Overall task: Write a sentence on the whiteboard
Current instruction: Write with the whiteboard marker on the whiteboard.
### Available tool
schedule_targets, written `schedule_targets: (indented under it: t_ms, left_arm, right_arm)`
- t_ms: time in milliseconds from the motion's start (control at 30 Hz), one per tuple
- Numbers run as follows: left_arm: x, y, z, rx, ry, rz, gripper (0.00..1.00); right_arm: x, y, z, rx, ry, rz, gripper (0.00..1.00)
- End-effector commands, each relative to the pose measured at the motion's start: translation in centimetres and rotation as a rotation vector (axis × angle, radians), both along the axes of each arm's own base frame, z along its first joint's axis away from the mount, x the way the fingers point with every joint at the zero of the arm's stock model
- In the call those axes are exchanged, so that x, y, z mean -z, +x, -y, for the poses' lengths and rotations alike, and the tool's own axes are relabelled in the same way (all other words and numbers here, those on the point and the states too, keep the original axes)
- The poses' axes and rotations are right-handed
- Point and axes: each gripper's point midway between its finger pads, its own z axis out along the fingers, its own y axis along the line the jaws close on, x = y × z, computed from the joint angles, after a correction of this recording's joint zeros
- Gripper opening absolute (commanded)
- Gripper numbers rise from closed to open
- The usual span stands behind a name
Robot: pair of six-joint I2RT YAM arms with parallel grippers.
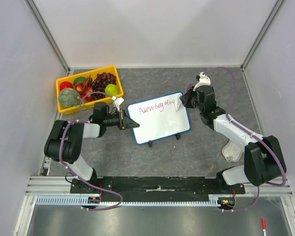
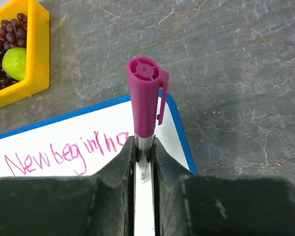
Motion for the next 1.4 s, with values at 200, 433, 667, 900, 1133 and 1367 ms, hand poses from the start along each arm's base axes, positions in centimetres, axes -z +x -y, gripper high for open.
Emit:
schedule_targets:
  t_ms: [200, 433, 667, 900, 1133, 1367]
  left_arm:
    - [0.8, 1.2, -0.5, -0.043, 0.062, 0.054, 0.02]
    - [0.7, 1.3, -0.5, -0.044, 0.063, 0.057, 0.02]
    - [0.7, 1.3, -0.5, -0.044, 0.063, 0.059, 0.02]
    - [0.8, 1.2, -0.5, -0.044, 0.064, 0.054, 0.02]
    - [0.7, 1.3, -0.5, -0.043, 0.062, 0.058, 0.02]
    - [0.7, 1.3, -0.5, -0.043, 0.062, 0.058, 0.02]
  right_arm:
    - [-0.9, -0.3, -1.0, -0.047, 0.05, 0.024, 0.0]
    - [-2.8, 1.0, -2.2, -0.064, 0.119, 0.055, 0.0]
    - [-6.0, 1.1, -2.5, -0.073, 0.159, 0.117, 0.0]
    - [-8.1, 1.5, -0.4, -0.005, 0.146, 0.17, 0.0]
    - [-8.2, 2.9, 1.5, 0.069, 0.12, 0.177, 0.0]
    - [-7.6, 4.2, 1.9, 0.094, 0.114, 0.165, 0.0]
